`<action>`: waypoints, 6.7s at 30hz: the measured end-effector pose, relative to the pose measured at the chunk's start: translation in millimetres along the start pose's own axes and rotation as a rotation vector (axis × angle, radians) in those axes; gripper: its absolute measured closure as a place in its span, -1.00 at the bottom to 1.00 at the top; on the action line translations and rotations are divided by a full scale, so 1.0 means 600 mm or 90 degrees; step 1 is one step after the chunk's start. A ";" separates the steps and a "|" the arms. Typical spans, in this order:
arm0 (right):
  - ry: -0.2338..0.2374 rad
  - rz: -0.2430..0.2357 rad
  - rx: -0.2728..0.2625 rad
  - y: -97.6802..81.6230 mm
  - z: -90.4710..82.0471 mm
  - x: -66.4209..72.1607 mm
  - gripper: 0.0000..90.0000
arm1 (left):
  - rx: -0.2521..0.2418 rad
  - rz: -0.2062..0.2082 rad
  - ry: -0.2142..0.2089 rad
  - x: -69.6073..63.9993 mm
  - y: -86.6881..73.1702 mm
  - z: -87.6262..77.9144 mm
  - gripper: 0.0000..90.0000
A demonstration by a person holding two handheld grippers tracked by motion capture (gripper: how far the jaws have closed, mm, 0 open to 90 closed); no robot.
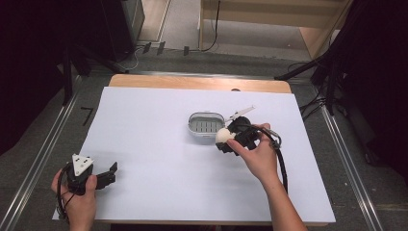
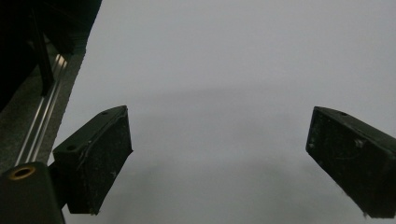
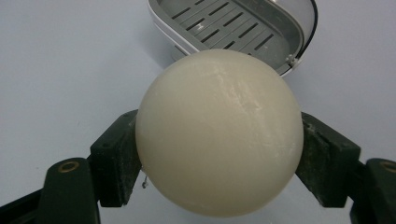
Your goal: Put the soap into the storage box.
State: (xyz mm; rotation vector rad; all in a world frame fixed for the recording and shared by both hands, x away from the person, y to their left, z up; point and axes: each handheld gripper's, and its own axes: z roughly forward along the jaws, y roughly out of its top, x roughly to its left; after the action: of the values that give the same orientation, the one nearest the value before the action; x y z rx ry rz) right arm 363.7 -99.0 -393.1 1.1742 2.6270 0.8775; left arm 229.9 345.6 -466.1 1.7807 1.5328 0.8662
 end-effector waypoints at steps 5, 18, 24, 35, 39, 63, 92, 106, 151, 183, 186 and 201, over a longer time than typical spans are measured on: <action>0.000 0.007 -0.006 0.008 0.000 -0.001 -0.45 | -0.001 0.000 -0.002 0.000 0.000 0.000 -0.84; -0.001 0.009 -0.007 0.025 0.009 -0.004 -0.45 | 0.001 0.001 -0.002 -0.001 0.000 0.001 -0.84; 0.006 0.009 -0.006 0.034 0.019 -0.002 -0.45 | 0.003 0.001 0.000 -0.001 0.000 0.002 -0.84; 0.008 0.004 -0.005 0.058 0.030 0.005 -0.45 | 0.006 0.001 0.000 -0.001 0.001 0.002 -0.84; 0.009 0.003 -0.005 0.067 0.035 0.007 -0.45 | 0.007 0.001 0.000 -0.001 0.001 0.002 -0.84; -0.001 0.024 0.013 0.098 0.076 -0.013 -0.45 | 0.007 0.004 0.001 -0.001 0.001 0.002 -0.84; -0.008 0.060 0.026 0.115 0.111 -0.017 -0.46 | 0.010 0.005 0.001 -0.001 0.001 0.003 -0.84; 0.003 0.070 0.041 0.111 0.122 -0.018 -0.46 | 0.012 0.011 0.001 -0.003 0.001 0.003 -0.84; 0.011 0.073 -0.003 0.068 0.060 -0.028 -0.57 | 0.014 0.011 0.003 -0.003 0.002 0.004 -0.84; -0.019 0.082 -0.008 -0.035 0.014 -0.053 -0.71 | 0.012 0.009 0.002 -0.003 0.001 0.004 -0.84; -0.037 0.080 -0.008 -0.046 0.011 -0.052 -0.77 | 0.012 0.009 0.002 -0.003 0.001 0.004 -0.84; -0.047 0.084 -0.009 -0.098 -0.002 -0.052 -0.99 | 0.013 0.013 0.003 -0.004 0.001 0.003 -0.84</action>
State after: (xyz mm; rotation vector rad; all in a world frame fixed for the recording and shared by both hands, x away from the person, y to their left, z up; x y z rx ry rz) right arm 347.0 -153.1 -428.3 1.3631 2.5058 0.8552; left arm 231.7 343.3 -466.9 1.8131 1.5343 0.8673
